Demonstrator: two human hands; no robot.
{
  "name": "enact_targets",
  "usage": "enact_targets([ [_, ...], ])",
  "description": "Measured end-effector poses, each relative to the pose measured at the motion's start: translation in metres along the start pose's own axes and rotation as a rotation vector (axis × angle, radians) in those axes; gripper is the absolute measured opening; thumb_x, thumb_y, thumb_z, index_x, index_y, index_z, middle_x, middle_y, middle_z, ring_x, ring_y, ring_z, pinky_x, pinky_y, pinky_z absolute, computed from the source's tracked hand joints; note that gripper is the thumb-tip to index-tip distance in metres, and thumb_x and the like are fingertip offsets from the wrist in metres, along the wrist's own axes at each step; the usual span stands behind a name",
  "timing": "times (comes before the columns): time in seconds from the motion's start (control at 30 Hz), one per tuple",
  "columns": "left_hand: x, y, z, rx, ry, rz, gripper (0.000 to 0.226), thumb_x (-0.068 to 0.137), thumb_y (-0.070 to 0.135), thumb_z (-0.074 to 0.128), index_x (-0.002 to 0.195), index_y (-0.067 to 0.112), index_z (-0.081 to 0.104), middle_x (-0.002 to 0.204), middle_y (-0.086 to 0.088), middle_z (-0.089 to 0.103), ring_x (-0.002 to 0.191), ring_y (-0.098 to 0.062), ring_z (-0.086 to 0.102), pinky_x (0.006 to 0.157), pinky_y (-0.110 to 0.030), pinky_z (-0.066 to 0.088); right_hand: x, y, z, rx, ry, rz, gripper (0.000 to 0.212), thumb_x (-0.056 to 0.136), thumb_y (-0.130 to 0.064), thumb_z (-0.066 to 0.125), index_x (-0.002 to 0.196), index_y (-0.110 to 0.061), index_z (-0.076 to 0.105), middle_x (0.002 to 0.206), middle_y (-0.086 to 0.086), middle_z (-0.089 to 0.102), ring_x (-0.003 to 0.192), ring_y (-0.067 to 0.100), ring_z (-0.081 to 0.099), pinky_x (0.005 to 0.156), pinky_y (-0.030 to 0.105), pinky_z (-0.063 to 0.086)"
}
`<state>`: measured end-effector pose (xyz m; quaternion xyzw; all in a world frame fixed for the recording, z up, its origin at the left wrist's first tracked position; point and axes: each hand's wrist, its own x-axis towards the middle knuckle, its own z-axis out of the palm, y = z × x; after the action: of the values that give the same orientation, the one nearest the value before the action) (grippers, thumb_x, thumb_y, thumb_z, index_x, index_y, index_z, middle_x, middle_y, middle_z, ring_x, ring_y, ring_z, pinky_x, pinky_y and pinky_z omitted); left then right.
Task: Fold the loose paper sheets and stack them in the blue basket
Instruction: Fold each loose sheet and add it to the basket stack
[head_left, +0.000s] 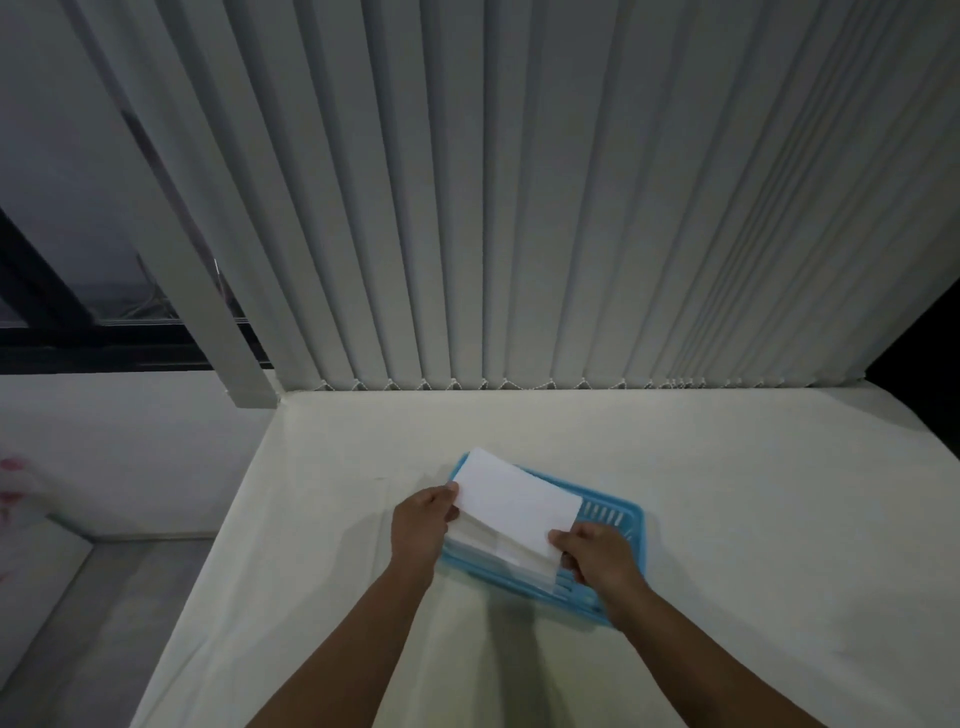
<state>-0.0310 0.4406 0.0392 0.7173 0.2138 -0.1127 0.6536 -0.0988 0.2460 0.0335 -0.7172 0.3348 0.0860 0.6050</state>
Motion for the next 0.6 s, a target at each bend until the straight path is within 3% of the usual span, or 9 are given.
enact_targets([
  [0.17, 0.013, 0.000, -0.014, 0.404, 0.012, 0.131, 0.023, 0.089, 0.029, 0.055, 0.085, 0.016, 0.073, 0.088, -0.002, 0.069, 0.092, -0.023, 0.063, 0.079, -0.029, 0.043, 0.005, 0.010, -0.004, -0.122, 0.027, 0.019, 0.029, 0.082, -0.009, 0.071, 0.057, -0.011, 0.056, 0.050, 0.003, 0.056, 0.042, 0.009, 0.047, 0.038, 0.013, 0.034],
  [0.3, 0.033, -0.017, -0.017, 0.648, -0.071, 0.209, 0.029, 0.092, 0.020, 0.047, 0.104, 0.024, 0.073, 0.122, -0.004, 0.066, 0.119, -0.026, 0.056, 0.106, -0.033, 0.038, 0.002, 0.017, -0.005, -0.150, 0.067, 0.028, 0.030, 0.082, -0.013, 0.071, 0.056, -0.011, 0.057, 0.054, 0.003, 0.059, 0.049, 0.013, 0.051, 0.052, 0.024, 0.038],
  [0.43, 0.041, -0.031, -0.011, 0.895, -0.100, 0.229, 0.041, 0.096, 0.019, 0.034, 0.122, 0.032, 0.063, 0.128, -0.006, 0.055, 0.127, -0.031, 0.038, 0.105, -0.036, 0.033, 0.003, 0.018, -0.006, -0.088, 0.116, 0.022, 0.022, 0.087, -0.019, 0.066, 0.066, -0.013, 0.064, 0.069, 0.003, 0.066, 0.062, 0.017, 0.057, 0.067, 0.030, 0.045],
  [0.6, 0.055, -0.040, -0.014, 0.923, -0.139, 0.209, 0.050, 0.095, 0.015, 0.027, 0.127, 0.037, 0.058, 0.125, -0.009, 0.054, 0.124, -0.031, 0.044, 0.106, -0.033, 0.030, 0.008, 0.015, -0.001, -0.133, 0.166, -0.006, 0.019, 0.086, -0.015, 0.066, 0.068, -0.007, 0.065, 0.075, 0.012, 0.066, 0.066, 0.022, 0.058, 0.071, 0.033, 0.046],
])
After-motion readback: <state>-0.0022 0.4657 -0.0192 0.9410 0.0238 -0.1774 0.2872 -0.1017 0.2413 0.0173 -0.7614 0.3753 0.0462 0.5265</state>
